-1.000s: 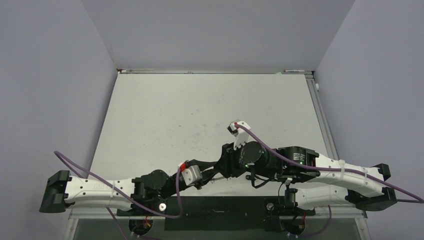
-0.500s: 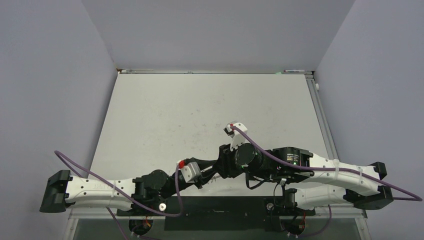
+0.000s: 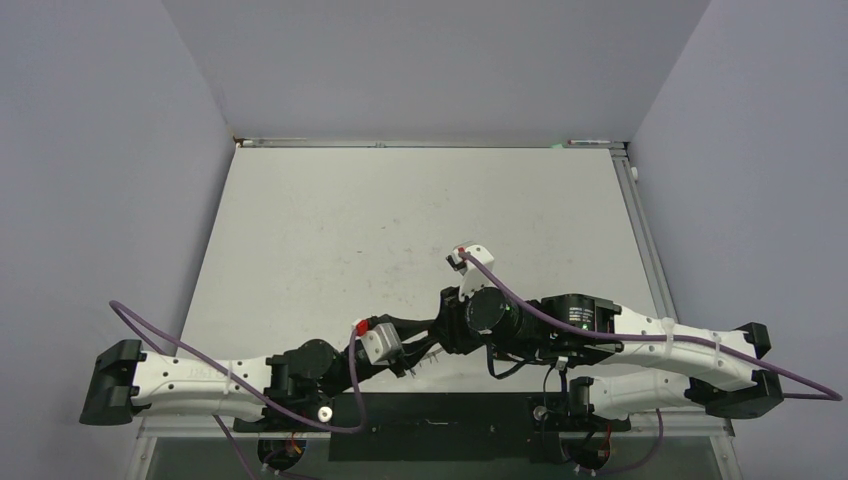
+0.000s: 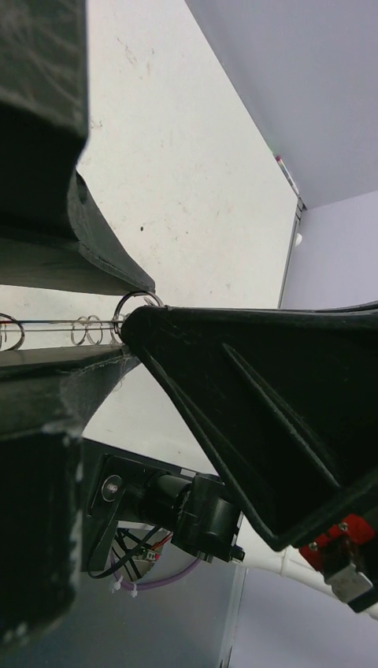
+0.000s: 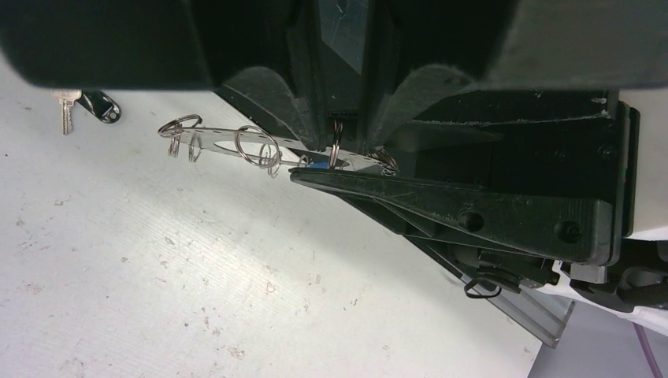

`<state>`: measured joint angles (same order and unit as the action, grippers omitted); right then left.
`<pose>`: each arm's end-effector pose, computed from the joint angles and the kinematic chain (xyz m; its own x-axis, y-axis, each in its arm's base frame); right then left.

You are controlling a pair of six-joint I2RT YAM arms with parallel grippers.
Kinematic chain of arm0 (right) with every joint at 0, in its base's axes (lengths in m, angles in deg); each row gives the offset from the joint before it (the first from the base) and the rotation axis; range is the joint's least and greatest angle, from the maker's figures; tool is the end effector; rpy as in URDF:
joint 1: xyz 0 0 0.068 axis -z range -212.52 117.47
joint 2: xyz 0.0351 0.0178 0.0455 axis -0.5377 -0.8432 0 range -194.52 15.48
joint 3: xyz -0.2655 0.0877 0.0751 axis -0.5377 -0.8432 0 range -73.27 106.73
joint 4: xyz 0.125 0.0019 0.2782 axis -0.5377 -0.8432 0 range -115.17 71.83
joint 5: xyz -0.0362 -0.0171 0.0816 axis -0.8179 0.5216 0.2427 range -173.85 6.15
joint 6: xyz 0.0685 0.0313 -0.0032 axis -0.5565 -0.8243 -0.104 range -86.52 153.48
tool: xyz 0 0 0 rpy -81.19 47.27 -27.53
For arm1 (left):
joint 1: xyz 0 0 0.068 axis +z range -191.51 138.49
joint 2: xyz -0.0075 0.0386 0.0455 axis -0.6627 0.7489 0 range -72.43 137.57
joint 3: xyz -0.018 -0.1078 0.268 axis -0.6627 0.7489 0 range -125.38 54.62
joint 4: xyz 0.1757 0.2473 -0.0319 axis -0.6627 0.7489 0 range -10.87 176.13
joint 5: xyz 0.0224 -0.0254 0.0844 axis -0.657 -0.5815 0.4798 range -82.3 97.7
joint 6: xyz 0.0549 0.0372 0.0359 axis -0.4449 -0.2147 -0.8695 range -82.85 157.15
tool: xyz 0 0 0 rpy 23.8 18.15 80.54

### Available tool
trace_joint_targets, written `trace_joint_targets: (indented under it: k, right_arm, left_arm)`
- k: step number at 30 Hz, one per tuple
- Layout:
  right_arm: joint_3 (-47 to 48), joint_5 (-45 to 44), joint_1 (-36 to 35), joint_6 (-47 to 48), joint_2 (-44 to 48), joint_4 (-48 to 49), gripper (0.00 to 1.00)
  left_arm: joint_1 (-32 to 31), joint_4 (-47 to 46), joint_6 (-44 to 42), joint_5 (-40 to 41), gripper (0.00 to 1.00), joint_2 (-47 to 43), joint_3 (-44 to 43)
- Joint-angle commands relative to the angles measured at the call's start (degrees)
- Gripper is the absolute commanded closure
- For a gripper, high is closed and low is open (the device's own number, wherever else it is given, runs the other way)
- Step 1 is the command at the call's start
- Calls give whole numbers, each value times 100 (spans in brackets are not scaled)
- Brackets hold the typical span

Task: Put the keys on the keyring

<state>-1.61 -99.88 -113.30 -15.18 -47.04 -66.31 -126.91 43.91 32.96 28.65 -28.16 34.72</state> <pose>0.0611 0.2667 0.3834 -0.7531 -0.1356 -0.6438 -0.5281 0.7081 0.4687 0.0418 -0.2370 0.2695 0.0810 -0.1562 -0.9844 0.8993 0.4374 0.0046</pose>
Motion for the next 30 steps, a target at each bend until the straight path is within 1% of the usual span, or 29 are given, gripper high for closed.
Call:
trace_joint_targets:
  k: [1, 2, 3, 6, 7, 9, 10, 12, 15, 19, 26, 30]
  right_arm:
    - [-11, -94, -94, -11, -59, 124, 88]
    - [-11, -104, -102, -12, -54, 118, 93]
    - [1, -125, -104, -16, -46, 101, 94]
    - [70, -238, -101, -33, -24, -3, 95]
    - [111, -266, -109, -37, -20, -50, 95]
    - [218, -278, -113, -38, -22, -151, 95]
    - [275, -271, -113, -33, -27, -196, 95]
    - [376, -211, -126, -29, -31, -289, 95]
    - [404, -131, -155, -54, 50, -336, 95]
    - [424, -98, -175, -123, 117, -389, 95]
    - [469, -71, -211, -159, 34, -407, 95]
    - [481, -53, -220, -170, 4, -413, 95]
  left_arm:
    - [-20, -554, 86, -5, 100, 2, -207]
    - [-16, -556, 73, -1, 100, 3, -203]
    - [-19, -545, 57, 1, 100, 0, -199]
    - [-20, -426, -39, -43, 100, 11, -207]
    - [-20, -364, -87, -127, 94, 5, -207]
    - [-19, -273, -210, -356, 66, -18, -187]
    - [-20, -216, -232, -435, 57, -44, -175]
    - [-20, -55, -326, -529, 48, -142, -151]
    - [-19, 111, -476, -558, 45, -273, -110]
    - [-20, 364, -834, -967, 45, -331, -153]
    - [-18, 793, -1446, -1116, 51, -139, -368]
    - [-19, 699, -1571, -885, 56, -52, -351]
